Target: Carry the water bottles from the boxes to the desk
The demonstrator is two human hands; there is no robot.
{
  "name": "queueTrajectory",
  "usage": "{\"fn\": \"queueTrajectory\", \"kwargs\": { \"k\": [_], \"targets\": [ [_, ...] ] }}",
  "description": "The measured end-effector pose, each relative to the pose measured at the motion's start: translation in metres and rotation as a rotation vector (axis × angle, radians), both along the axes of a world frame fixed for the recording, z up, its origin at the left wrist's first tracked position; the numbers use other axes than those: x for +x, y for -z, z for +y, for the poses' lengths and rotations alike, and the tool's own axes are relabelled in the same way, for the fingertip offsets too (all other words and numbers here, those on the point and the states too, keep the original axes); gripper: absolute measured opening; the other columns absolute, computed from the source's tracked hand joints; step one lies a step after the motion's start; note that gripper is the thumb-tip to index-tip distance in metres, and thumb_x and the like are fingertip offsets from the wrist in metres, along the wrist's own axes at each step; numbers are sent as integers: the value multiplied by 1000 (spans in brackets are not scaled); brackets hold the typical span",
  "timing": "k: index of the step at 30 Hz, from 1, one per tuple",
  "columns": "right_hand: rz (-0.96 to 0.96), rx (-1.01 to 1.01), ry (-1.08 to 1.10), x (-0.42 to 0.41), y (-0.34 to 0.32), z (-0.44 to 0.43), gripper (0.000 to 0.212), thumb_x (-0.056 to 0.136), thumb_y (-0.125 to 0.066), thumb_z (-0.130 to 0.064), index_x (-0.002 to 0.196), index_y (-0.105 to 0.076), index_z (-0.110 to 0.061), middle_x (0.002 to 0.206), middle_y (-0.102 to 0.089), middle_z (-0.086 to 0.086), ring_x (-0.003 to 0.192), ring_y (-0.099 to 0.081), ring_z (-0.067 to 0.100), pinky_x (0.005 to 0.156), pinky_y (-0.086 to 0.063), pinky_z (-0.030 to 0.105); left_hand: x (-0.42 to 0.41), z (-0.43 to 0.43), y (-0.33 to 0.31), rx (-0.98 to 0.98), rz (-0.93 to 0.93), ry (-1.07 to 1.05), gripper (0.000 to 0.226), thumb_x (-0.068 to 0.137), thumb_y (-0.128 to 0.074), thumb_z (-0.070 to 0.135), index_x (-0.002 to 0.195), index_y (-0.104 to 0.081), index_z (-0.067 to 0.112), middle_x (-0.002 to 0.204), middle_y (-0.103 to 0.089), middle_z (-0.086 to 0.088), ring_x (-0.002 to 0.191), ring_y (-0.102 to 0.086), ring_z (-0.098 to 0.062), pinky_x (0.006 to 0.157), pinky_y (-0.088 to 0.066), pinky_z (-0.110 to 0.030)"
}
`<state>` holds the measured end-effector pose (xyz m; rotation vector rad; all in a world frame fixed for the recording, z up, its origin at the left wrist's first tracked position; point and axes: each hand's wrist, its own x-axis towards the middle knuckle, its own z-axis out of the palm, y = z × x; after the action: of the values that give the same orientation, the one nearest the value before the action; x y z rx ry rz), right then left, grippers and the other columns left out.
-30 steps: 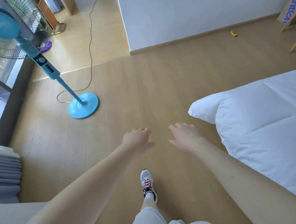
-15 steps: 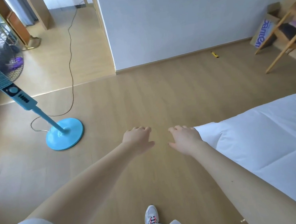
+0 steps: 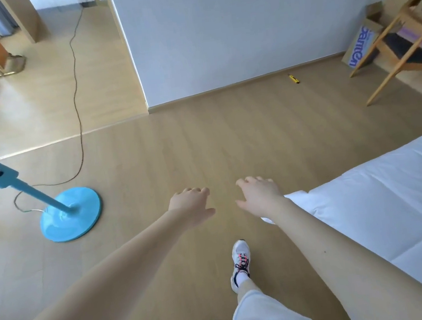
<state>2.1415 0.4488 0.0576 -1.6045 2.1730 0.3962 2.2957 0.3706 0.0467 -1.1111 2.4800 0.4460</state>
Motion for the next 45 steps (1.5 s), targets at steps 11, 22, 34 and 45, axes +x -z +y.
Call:
{"fn": "queueTrajectory", "kwargs": {
  "k": [11, 22, 34, 45],
  "targets": [
    [-88, -113, -8, -120, -13, -123, 52, 99, -44, -44, 143, -36, -18, 143, -44, 7, 130, -43, 28, 103, -38, 41, -110, -118, -30, -46, -56, -46, 54, 97, -46, 44, 145, -34, 22, 137, -49, 0, 128, -42, -22, 89, -36, -32],
    [-118, -92, 143, -240, -9, -169, 51, 99, -45, -41, 143, -34, -17, 141, -45, 8, 127, -45, 30, 99, -39, 42, -252, -180, -25, -28, -55, 72, 54, 97, -45, 46, 145, -33, 22, 136, -49, 0, 128, -42, -22, 82, -33, -30],
    [-82, -70, 372, -336, 1, -220, 53, 98, -44, -44, 143, -34, -16, 141, -45, 7, 128, -44, 29, 97, -39, 41, -374, -276, -17, -39, 20, 290, 54, 97, -45, 47, 144, -34, 24, 134, -50, 2, 127, -41, -19, 88, -35, -30],
    [-13, -66, 576, -435, -18, -343, 49, 99, -42, -44, 141, -37, -18, 136, -49, 6, 123, -48, 27, 92, -42, 39, -498, -423, -29, -13, 76, 492, 54, 98, -44, 46, 146, -32, 24, 136, -49, 3, 128, -41, -19, 86, -34, -30]
  ]
}}
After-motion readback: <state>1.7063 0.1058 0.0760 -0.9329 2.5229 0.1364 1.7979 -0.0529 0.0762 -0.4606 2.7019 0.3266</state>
